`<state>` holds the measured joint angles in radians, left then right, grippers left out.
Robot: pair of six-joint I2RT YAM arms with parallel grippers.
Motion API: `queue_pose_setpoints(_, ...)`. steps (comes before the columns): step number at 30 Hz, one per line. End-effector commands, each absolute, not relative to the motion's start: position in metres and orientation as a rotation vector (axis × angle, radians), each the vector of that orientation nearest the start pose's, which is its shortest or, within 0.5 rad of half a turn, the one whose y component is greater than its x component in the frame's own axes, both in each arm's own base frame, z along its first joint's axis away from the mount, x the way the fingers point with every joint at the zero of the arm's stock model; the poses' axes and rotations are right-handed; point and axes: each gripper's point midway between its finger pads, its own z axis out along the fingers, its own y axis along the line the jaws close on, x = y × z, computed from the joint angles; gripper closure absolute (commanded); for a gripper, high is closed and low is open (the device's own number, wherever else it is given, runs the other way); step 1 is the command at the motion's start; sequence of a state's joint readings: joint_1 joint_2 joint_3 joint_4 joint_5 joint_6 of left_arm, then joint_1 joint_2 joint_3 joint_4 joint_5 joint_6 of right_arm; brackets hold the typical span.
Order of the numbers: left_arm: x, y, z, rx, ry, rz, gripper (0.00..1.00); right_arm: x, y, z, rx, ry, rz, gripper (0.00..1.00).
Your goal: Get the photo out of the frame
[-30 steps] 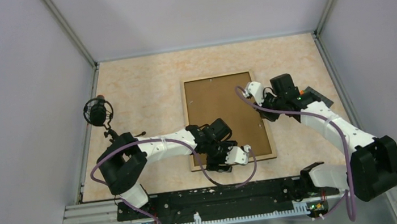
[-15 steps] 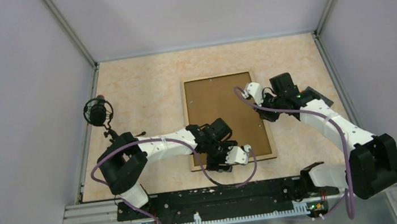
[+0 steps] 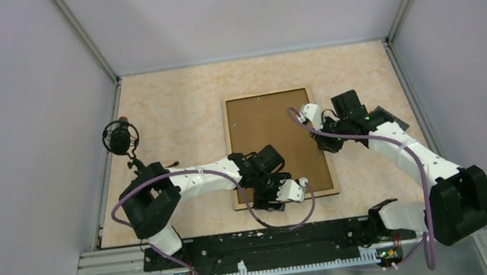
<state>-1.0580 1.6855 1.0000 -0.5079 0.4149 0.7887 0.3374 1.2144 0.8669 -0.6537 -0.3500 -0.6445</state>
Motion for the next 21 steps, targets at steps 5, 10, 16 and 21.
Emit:
queue_pose_setpoints(5, 0.106, -0.268, -0.022, -2.549, -1.873, 0.644, 0.35, 0.227, 0.134, 0.114, -1.236, 2.271, 0.454, 1.0)
queue_pose_setpoints(10, 0.108, -0.232, -0.035, -2.567, -1.786, 0.456, 0.47, 0.251, 0.143, 0.149, -1.091, 2.181, 0.442, 1.0)
queue_pose_setpoints(16, 0.14, -0.188, -0.03, -2.575, -1.82, 0.248, 0.56, 0.268, 0.141, 0.175, -0.923, 2.144, 0.545, 1.0)
queue_pose_setpoints(21, 0.158, -0.182, -0.007, -2.547, -1.921, 0.345, 0.54, 0.29, 0.122, 0.181, -0.811, 2.141, 0.494, 1.0)
